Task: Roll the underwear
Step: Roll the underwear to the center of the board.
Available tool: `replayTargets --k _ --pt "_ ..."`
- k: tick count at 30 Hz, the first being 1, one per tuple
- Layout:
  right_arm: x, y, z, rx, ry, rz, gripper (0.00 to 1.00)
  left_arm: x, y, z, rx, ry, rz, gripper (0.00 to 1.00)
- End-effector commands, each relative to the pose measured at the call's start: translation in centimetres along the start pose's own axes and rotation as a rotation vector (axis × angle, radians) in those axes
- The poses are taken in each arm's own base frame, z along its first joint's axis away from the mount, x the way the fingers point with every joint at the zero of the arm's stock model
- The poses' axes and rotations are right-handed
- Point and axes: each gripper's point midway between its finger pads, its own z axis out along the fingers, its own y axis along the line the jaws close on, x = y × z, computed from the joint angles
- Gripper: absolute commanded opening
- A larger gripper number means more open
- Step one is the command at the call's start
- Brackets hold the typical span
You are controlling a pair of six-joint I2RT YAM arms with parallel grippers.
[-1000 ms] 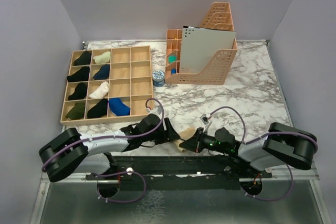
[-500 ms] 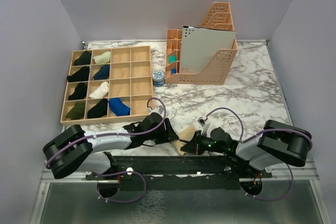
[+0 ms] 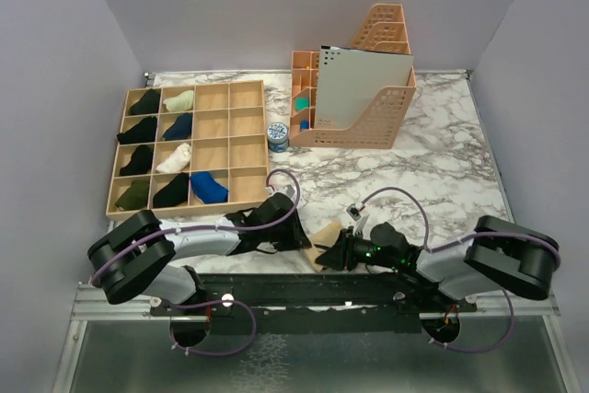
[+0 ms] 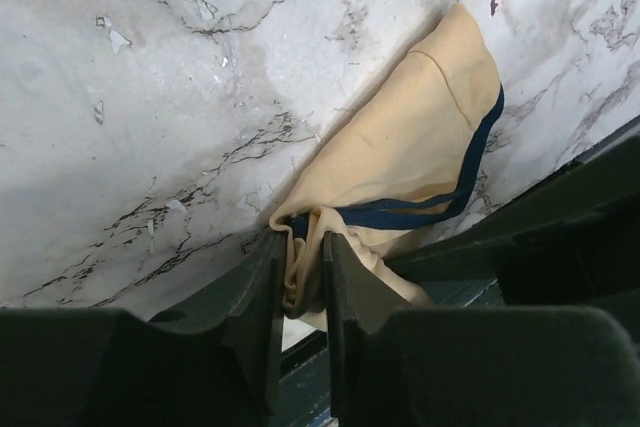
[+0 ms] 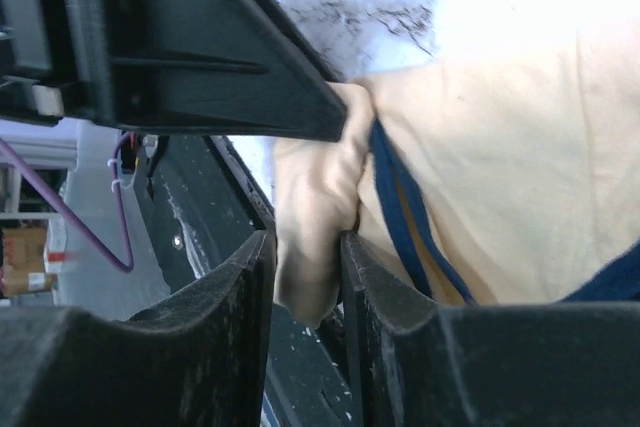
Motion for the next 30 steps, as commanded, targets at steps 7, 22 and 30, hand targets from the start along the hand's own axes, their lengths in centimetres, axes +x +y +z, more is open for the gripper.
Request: replayTargets --k 7,22,30 --pt "-1.6 -2.0 -2.3 0.228 0.052 -0.194 0.55 -0.9 0.9 0.2 -0.069 -0.018 -0.016 0.21" --pt "-3.0 1.4 -1.1 0.483 0.122 -0.577 0.61 -2.5 0.8 -0.2 -0.1 -0.047 -0.059 0.18" --pt "-2.3 1.5 0.8 0.545 0.168 -0.688 0.57 -2.9 0.9 -0.5 -0.096 -0.054 -0.074 0.18"
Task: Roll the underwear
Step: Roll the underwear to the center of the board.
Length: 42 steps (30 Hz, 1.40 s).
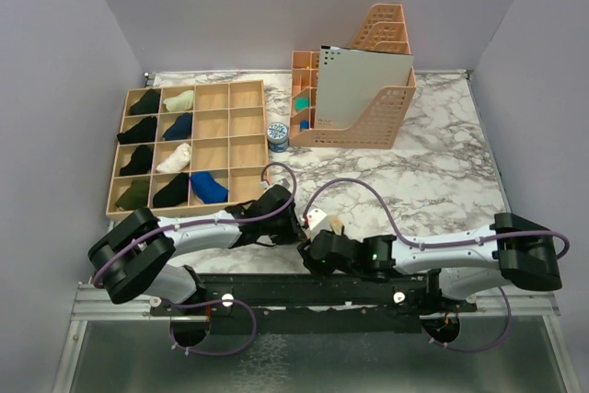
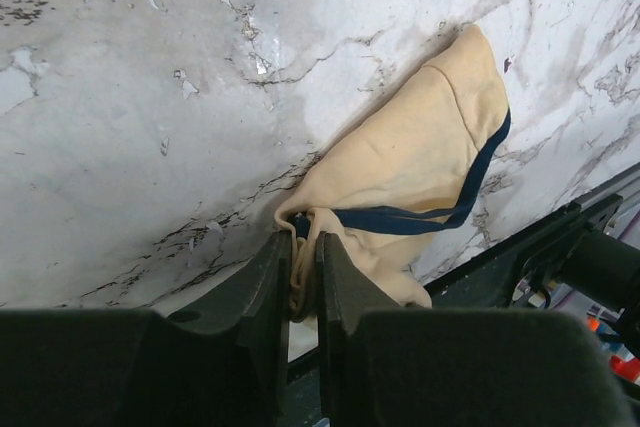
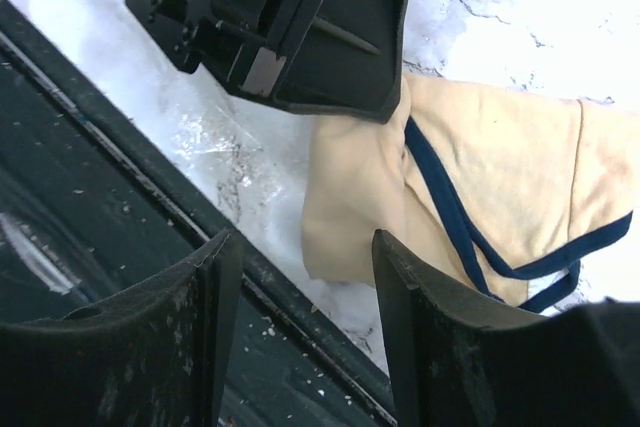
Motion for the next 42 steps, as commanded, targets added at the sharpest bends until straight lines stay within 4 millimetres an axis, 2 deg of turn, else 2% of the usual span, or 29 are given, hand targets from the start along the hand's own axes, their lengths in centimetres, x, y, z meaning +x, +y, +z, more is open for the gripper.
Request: replayTargets --k 1,7,12,14,17,21,23,24,28,32,37,42 --pt "0.3 -1.4 0.8 0.112 0.022 -0.084 0.57 -0.8 0.1 -0.3 -0.018 -0.028 -0.017 0.18" --pt "1.5 -1.4 2.0 0.13 0.051 -0.088 0.56 -0.9 0.2 -0.5 -0.012 -0.036 -0.03 0.18" --pt "2.7 -2.5 2.5 0.187 0.048 -0.047 0.52 -0.8 0.4 -0.7 -0.008 -0.035 -0.037 0.18" --pt "3.1 -2.7 2.7 0.192 0.044 -0.028 0.48 -0.8 0.6 -0.8 -0.008 -0.037 -0.042 0.2" --pt "3.8 -2.5 3.1 0.172 0.057 -0.026 0.35 -0.7 1.0 -0.9 -0.014 -0.045 -0.053 0.29" --pt "4.1 -1.1 3.6 0.076 0.047 0.008 0.21 -1.1 1.0 -1.3 -0.008 -0.065 -0.064 0.4" --pt "3.8 -0.7 3.7 0.016 0.029 0.052 0.16 -1.4 1.1 -1.5 -0.008 -0.075 -0.069 0.54" --pt "3.6 -0.5 3.6 -0.021 0.017 0.079 0.15 -1.5 1.2 -1.7 -0.009 -0.082 -0.071 0.56" --pt "1.9 0.5 3.0 -0.231 -0.046 0.191 0.12 -2.1 1.2 -2.6 0.004 -0.122 -0.082 0.59" --pt "1.0 0.5 2.1 -0.362 -0.058 0.302 0.1 -2.6 0.4 -3.7 0.074 -0.165 -0.085 0.66" --pt "1.9 -1.9 1.6 -0.432 -0.056 0.491 0.09 -2.9 -0.4 -4.3 0.16 -0.206 -0.054 0.68" --pt "3.0 -2.3 2.0 -0.445 -0.024 0.582 0.09 -2.1 -1.3 -3.9 0.233 -0.168 -0.011 0.68"
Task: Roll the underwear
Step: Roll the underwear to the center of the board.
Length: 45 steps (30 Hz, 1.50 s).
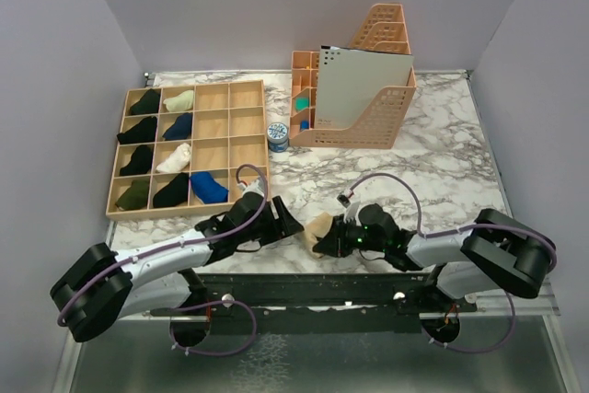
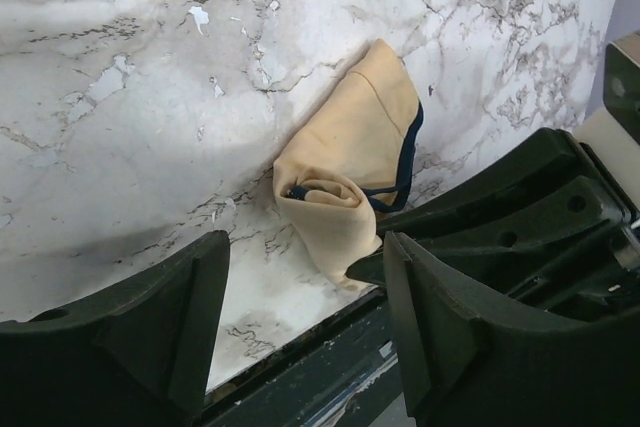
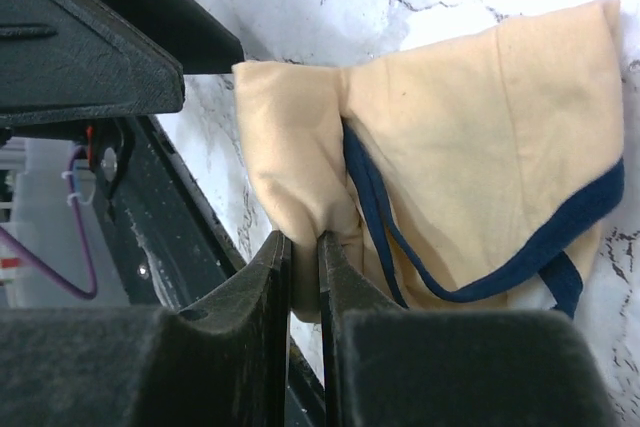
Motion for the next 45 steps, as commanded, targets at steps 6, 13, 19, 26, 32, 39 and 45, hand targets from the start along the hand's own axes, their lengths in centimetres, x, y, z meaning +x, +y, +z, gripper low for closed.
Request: replayTargets --k 6,13,19,26,32,39,45 --pt "2.9 -2.3 -1.1 -0.041 0.067 0.29 0.09 0.4 -2.6 1.1 0.147 0.028 0.091 0.66" --pt "3.7 -3.2 -0.9 -0.031 0.066 0.409 0.08 1.1 -1.8 2.5 0.097 0.063 0.114 0.58" --pt "4.0 -3.5 -1.3 -0.038 0.037 0.46 0.08 1.2 -1.6 3.6 0.083 0.056 0.105 0.6" --pt "4.0 -3.5 -1.4 -0.057 0.015 0.472 0.1 2.1 -1.0 5.5 0.028 0.084 0.105 0.57" --pt "3.5 -3.1 -1.9 -0.071 -0.01 0.452 0.31 2.6 0.6 5.9 -0.022 0.091 0.094 0.43" --pt "2.7 -3.3 -2.4 -0.021 -0.013 0.34 0.47 3.2 2.3 6.0 -0.076 0.105 0.1 0.41" --pt "0.7 -5.1 -4.1 0.192 -0.017 0.176 0.51 2.7 1.4 6.3 -0.089 0.113 0.123 0.41"
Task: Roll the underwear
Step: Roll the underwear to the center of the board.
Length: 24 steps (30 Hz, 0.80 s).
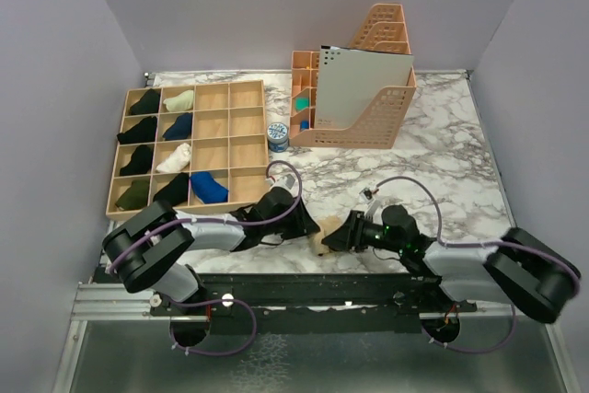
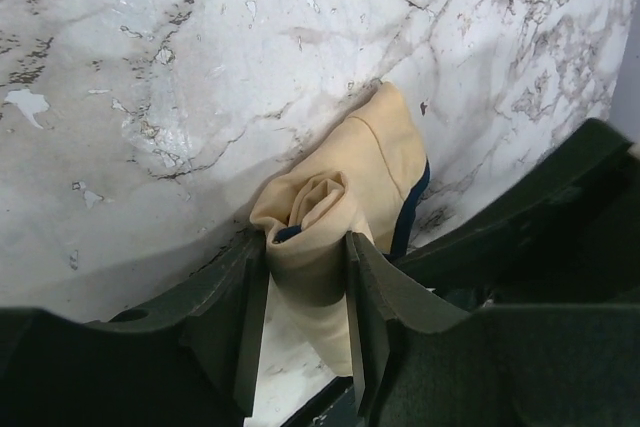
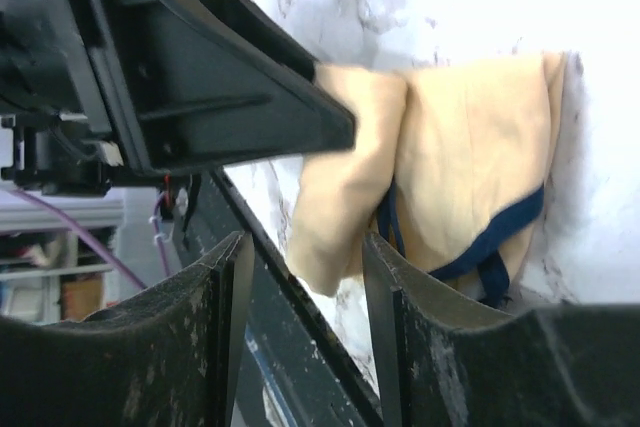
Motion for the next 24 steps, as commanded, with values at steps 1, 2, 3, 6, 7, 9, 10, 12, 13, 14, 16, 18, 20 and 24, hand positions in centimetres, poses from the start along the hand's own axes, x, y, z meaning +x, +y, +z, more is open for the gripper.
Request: replayTargets --k 1,2,3,6,7,9,10,12,13,14,16,18,20,24 --pt "0.2 -4.7 -2.4 0.318 0.053 -0.129 0.52 1.1 2.8 0.1 -0.135 0.043 0.039 0.41" --pt "-0.4 -4.6 -2.8 0.338 0.04 -0.156 0.52 1.0 2.7 0.1 -0.139 0.045 0.04 0.41" --pt "-0.8 -4.5 -3.3 0.359 0.034 -0.175 0.52 0.9 2.6 0.1 -0.143 0.046 0.041 0.41" --pt "-1.5 -4.5 -3.9 0.385 0.008 -0.208 0.5 0.8 2.4 0.0 -0.159 0.058 0.029 0.38" --pt "-1.6 -4.1 -3.8 0.376 0.013 -0.217 0.48 0.8 2.2 0.0 -0.162 0.062 0.024 0.36" --pt "-2.2 -3.5 -3.6 0.378 0.024 -0.242 0.46 0.9 2.0 0.1 -0.167 0.073 0.015 0.36" --pt "-2.3 -3.4 -3.6 0.39 0.036 -0.257 0.45 0.9 2.0 0.1 -0.167 0.077 0.009 0.36" --pt "-2.7 -2.8 -3.3 0.395 0.04 -0.297 0.44 0.9 1.8 0.2 -0.164 0.081 0.002 0.36" --pt "-2.9 -2.5 -3.2 0.401 0.043 -0.317 0.44 1.0 1.7 0.2 -0.163 0.087 0.002 0.36" --pt "-3.1 -2.2 -3.0 0.411 0.043 -0.334 0.44 1.1 1.7 0.2 -0.167 0.093 0.001 0.36" --pt "-3.2 -2.0 -2.8 0.449 0.047 -0.376 0.44 1.1 1.6 0.3 -0.166 0.096 -0.003 0.36" --pt "-3.2 -1.5 -2.5 0.478 0.054 -0.404 0.44 1.1 1.5 0.3 -0.162 0.095 -0.008 0.36" --pt "-3.1 -0.8 -1.9 0.475 0.059 -0.422 0.43 1.1 1.3 0.3 -0.157 0.097 -0.012 0.36" --pt "-2.8 0.2 -0.7 0.496 0.058 -0.453 0.43 1.2 1.3 0.3 -0.153 0.1 -0.016 0.36"
